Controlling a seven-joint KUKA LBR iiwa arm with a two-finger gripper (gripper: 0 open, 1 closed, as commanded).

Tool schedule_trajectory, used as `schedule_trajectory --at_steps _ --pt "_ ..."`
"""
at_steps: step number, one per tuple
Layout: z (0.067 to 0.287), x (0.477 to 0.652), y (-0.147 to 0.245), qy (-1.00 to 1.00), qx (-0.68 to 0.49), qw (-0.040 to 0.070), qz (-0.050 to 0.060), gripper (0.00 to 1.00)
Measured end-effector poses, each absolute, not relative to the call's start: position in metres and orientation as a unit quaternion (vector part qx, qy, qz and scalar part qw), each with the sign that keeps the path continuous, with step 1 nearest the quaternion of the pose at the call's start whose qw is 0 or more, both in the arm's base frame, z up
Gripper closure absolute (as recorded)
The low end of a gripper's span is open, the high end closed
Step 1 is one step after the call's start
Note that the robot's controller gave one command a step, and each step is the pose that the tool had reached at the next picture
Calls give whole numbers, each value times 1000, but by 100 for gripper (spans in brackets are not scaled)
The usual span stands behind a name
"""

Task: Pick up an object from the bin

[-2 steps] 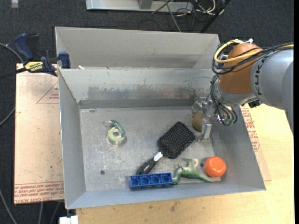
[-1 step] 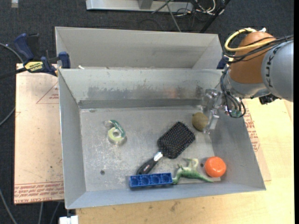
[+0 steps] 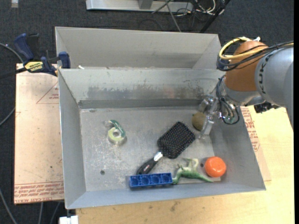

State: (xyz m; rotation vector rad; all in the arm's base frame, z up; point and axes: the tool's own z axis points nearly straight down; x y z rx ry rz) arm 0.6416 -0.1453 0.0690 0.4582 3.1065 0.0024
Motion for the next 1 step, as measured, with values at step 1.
schedule_trajectory --at_steps 1 --pt "70 643 -138 982 189 1 0 100"
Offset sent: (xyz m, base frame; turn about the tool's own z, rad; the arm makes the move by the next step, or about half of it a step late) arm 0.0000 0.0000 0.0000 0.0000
